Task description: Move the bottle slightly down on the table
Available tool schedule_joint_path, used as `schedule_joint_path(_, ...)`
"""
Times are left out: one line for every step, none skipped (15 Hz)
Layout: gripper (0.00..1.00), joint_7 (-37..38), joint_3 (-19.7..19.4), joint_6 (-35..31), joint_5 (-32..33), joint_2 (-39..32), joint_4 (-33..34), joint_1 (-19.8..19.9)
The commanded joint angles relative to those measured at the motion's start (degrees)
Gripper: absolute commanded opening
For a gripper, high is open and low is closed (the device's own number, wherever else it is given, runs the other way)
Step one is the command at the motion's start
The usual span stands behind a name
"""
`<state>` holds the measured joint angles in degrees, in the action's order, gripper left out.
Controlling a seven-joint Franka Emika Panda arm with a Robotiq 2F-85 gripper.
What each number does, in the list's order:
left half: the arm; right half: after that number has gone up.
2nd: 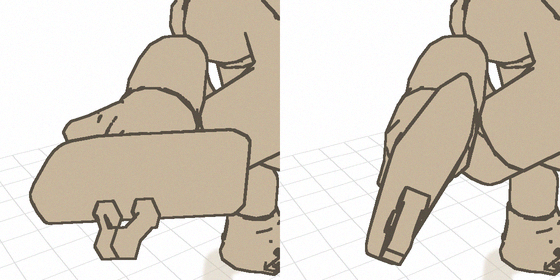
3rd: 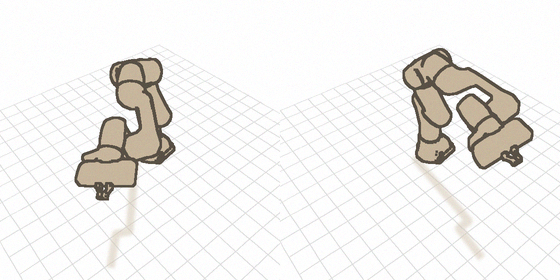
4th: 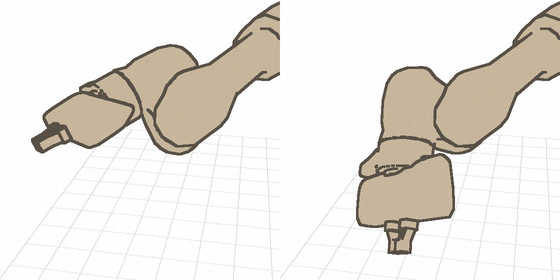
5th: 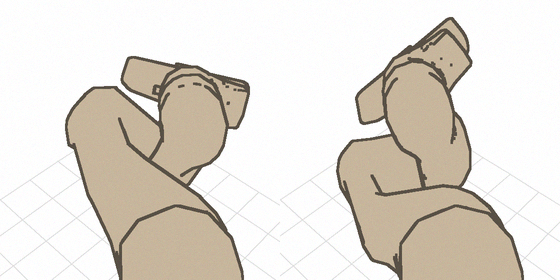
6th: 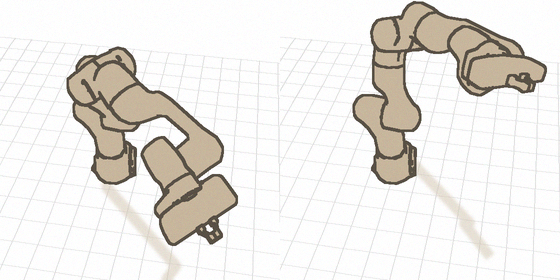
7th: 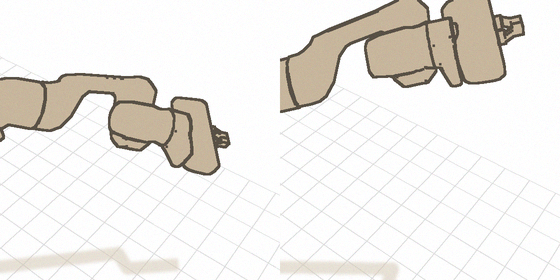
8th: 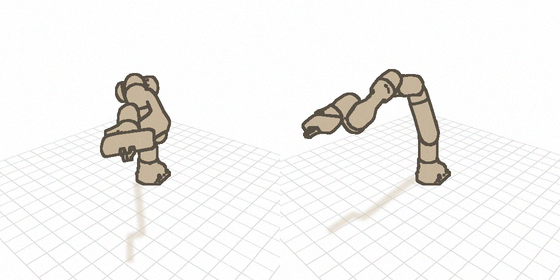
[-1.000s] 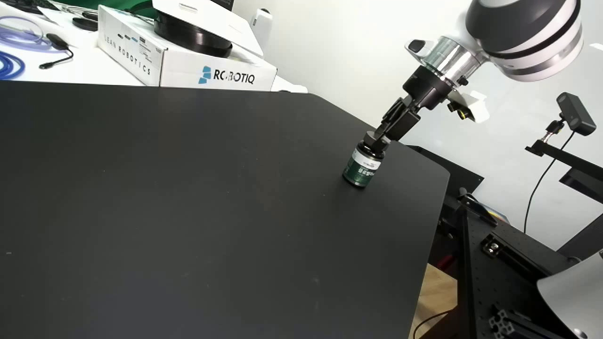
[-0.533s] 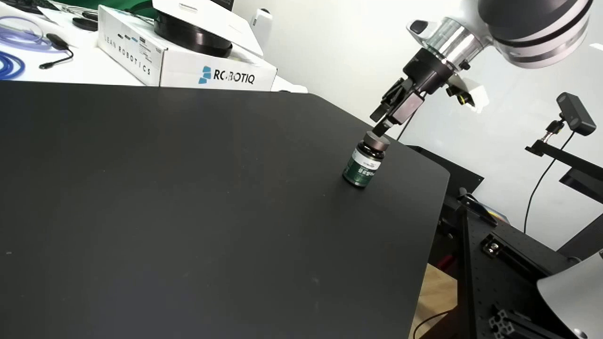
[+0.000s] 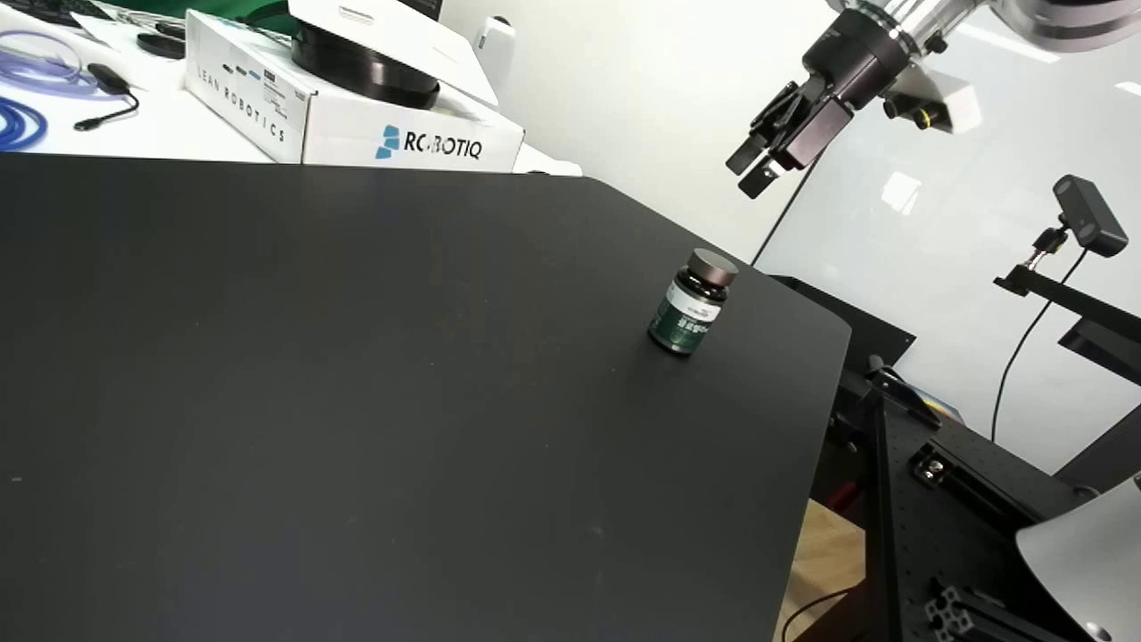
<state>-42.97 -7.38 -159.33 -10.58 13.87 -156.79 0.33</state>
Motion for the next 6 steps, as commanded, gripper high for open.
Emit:
schedule_joint_path(1.0,1.37,-1.4,2.15,1.91,1.08,0.02,-1.22)
schedule_joint_path(1.0,1.69,-1.39,3.72,2.51,1.8,0.02,-1.13)
schedule_joint_path(1.0,1.99,-1.37,4.4,2.74,2.21,0.02,-1.09)
schedule_joint_path(1.0,2.02,-1.37,4.65,2.74,2.34,0.02,-1.09)
schedule_joint_path(1.0,2.02,-1.37,4.79,2.73,2.33,0.02,-1.08)
schedule_joint_path(1.0,2.03,-1.36,4.83,2.73,2.33,0.02,-1.08)
